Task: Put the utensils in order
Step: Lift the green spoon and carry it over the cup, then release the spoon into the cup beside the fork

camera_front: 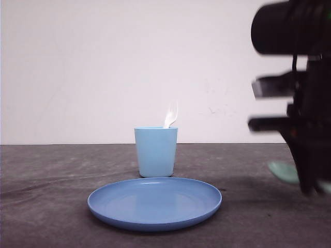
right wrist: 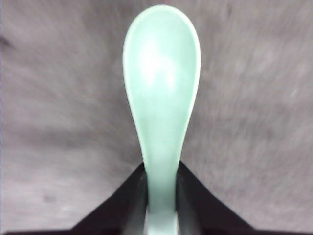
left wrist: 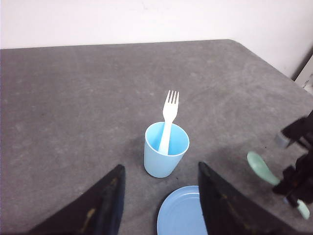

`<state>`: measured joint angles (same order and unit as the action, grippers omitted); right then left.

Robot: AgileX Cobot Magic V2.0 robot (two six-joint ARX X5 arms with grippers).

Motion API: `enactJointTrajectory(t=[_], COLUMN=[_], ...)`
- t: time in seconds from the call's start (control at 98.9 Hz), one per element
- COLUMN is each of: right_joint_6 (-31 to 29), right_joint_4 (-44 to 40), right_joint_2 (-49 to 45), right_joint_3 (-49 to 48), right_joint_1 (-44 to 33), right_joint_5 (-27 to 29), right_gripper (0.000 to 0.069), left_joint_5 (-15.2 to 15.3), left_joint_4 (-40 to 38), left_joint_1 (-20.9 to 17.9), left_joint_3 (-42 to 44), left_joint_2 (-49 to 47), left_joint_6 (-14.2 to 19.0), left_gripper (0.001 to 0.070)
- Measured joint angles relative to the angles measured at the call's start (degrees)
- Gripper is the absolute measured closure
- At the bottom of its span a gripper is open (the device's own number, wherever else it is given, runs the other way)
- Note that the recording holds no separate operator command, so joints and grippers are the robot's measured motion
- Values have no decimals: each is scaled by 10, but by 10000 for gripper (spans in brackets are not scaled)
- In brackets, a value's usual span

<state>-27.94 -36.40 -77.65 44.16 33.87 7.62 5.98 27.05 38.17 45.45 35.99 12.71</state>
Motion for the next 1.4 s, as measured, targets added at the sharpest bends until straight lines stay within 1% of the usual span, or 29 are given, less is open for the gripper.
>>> enactJointTrajectory(t=[0.132, 0.233, 0.303, 0.395, 0.546, 0.708, 0.87, 1.012, 1.214, 1.396], right_joint_6=[25, 46, 59, 78, 107, 141, 173, 196, 205, 207], right_joint_4=[17, 65, 123, 221, 389, 497, 551, 590, 593, 574], right_joint_2=[38, 54, 55, 50, -1, -70, -132, -162, -196, -206], right_joint_3=[61, 104, 122, 123, 123, 123, 123, 123, 123, 123], right_joint_1=[12, 29, 45, 68, 94, 105, 105, 103, 100, 96], right_joint_5=[15, 17, 16, 16, 16, 16, 16, 22, 31, 31], right_gripper=[620, 620, 620, 620, 620, 620, 620, 620, 620, 613], left_joint_5=[0, 0, 0, 0, 0, 0, 0, 0, 0, 0], left_joint_4=[1, 1, 1, 2, 2, 3, 9, 10, 14, 29], left_joint_1=[0, 0, 0, 0, 0, 0, 0, 0, 0, 0], left_joint_3=[0, 0, 0, 0, 0, 0, 0, 0, 0, 0], left_joint_2=[0, 0, 0, 0, 1, 3, 5, 5, 5, 5], left_joint_6=[0, 1, 2, 2, 2, 3, 6, 10, 15, 16], left_gripper=[430, 430, 430, 430, 430, 430, 430, 430, 430, 430])
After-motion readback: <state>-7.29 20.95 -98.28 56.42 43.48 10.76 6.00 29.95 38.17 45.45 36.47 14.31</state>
